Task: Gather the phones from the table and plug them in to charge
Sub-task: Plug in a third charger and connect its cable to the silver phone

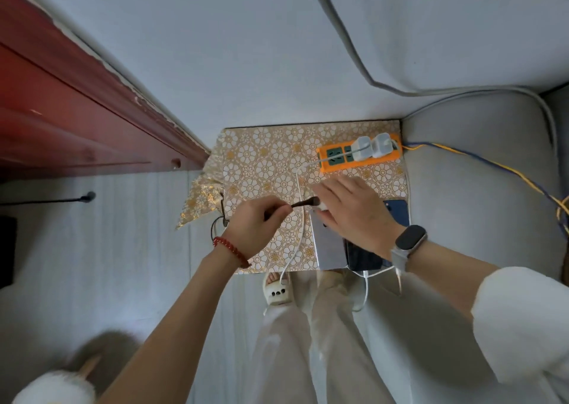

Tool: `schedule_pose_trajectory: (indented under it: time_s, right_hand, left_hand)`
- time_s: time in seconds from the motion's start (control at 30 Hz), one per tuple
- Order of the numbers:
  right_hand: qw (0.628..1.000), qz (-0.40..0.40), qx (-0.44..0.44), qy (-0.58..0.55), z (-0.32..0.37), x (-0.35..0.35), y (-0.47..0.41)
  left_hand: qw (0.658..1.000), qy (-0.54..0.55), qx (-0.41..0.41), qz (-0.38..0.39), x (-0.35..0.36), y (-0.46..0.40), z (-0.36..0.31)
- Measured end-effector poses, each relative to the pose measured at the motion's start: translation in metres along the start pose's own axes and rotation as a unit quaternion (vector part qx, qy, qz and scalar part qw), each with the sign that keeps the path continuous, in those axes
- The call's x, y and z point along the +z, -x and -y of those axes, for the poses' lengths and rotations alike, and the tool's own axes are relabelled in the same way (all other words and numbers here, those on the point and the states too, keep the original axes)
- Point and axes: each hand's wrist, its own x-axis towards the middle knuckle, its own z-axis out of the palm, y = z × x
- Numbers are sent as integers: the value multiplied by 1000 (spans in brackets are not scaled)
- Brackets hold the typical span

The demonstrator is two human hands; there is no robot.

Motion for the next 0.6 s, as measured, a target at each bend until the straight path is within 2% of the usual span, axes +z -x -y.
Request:
schedule_pose_trajectory:
  time_s: [0.13, 0.23, 0.3, 0.43, 0.6]
  right_hand:
    - [996, -1, 85, -16, -64, -6, 23]
    - [978, -15, 202, -55, -104, -11, 45]
    - [964, -7, 246, -97, -120, -8, 55]
    - [964, 52, 209, -154, -134, 1, 59]
    - [962, 16, 180, -206, -136, 2, 60]
  left_hand:
    - [999, -7, -25, -36, 9, 4, 9]
    - [995, -13, -25, -90, 24, -2, 7]
    - [990, -19, -16, -139, 36, -15, -1]
    - [979, -37, -8, -202, 58, -57, -10]
    - [987, -80, -42, -132, 86, -94, 2]
